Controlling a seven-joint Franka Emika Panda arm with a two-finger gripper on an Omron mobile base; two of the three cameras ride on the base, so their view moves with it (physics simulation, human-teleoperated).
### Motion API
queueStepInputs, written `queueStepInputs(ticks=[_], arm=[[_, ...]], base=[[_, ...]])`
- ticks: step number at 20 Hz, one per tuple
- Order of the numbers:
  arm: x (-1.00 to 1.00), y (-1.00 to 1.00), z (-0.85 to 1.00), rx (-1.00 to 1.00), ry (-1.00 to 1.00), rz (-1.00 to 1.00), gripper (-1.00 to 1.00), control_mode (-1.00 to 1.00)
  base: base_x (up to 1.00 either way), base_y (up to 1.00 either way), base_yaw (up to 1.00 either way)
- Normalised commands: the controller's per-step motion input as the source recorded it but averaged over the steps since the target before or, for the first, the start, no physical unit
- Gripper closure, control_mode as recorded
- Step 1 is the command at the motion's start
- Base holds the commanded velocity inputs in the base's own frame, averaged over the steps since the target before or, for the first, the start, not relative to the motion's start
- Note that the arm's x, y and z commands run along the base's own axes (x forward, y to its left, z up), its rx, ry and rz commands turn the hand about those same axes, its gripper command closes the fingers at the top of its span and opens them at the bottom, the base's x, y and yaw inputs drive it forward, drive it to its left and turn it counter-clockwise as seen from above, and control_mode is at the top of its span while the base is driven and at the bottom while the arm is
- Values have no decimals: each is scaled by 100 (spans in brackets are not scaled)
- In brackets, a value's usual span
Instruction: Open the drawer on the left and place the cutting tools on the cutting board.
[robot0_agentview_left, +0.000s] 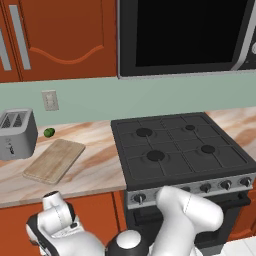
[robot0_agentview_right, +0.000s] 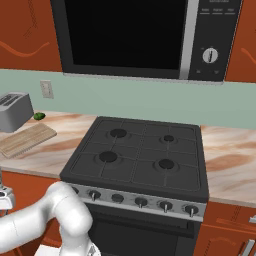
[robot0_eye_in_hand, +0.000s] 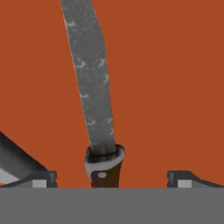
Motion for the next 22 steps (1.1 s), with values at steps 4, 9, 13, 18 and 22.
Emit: queueStepInputs(ticks=[4,9,13,18,22], arm=[[0,11,-30,-7,0,-3,-100,-100],[0,3,-31,-6,0,-2,-100,-100],[-6,0,-29,-4,0,-2,-100,-100],[-9,2,-8,-1,-3,0,100,-100],[-31,0,17,0,-21,-1,100,-100]], base=[[0,0,0],[0,0,0],[0,0,0],[0,0,0],[0,0,0]])
